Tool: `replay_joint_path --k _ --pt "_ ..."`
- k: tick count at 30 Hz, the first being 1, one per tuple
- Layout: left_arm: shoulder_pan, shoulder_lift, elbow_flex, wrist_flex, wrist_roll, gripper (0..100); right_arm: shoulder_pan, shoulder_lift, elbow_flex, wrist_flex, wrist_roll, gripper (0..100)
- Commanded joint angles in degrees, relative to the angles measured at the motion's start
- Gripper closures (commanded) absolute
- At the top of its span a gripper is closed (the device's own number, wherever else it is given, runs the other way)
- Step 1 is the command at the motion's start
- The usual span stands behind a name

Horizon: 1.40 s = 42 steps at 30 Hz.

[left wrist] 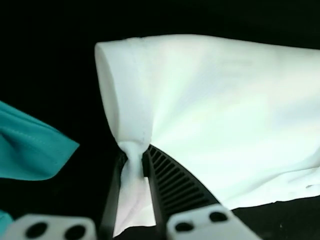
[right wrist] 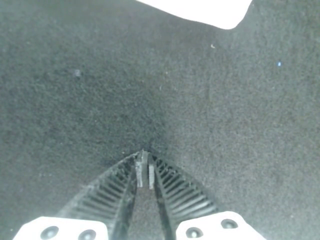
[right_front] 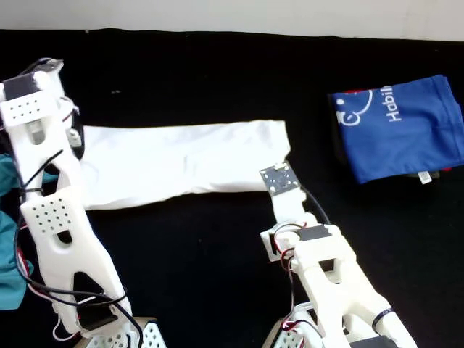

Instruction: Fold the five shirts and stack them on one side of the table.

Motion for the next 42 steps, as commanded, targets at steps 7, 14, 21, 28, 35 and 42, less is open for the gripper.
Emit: replay_joint_path --k 7,14,21,28,35,42 --pt "0.84 -17.1 9.8 0.7 0.35 99 2.33 -0.31 -0.31 -0.84 -0.53 99.2" --pt "11.56 -29.49 24.66 0.62 0.53 99 10.68 -12.53 1.54 8.04 -0.53 99.2" --pt "28.79 -33.98 18.24 0.53 0.35 99 22.37 -29.41 12.44 9.89 -0.18 99.2" --pt "41.89 -27.12 10.42 -2.64 0.44 99 22.81 -45.23 22.73 8.75 -0.53 99.2" --pt "48.84 -19.03 10.42 -16.53 0.44 99 20.09 -57.36 26.24 14.46 -0.35 99.2" --pt "54.02 -15.87 10.42 -29.45 0.62 96 19.21 -63.6 27.3 17.98 -0.26 99.2"
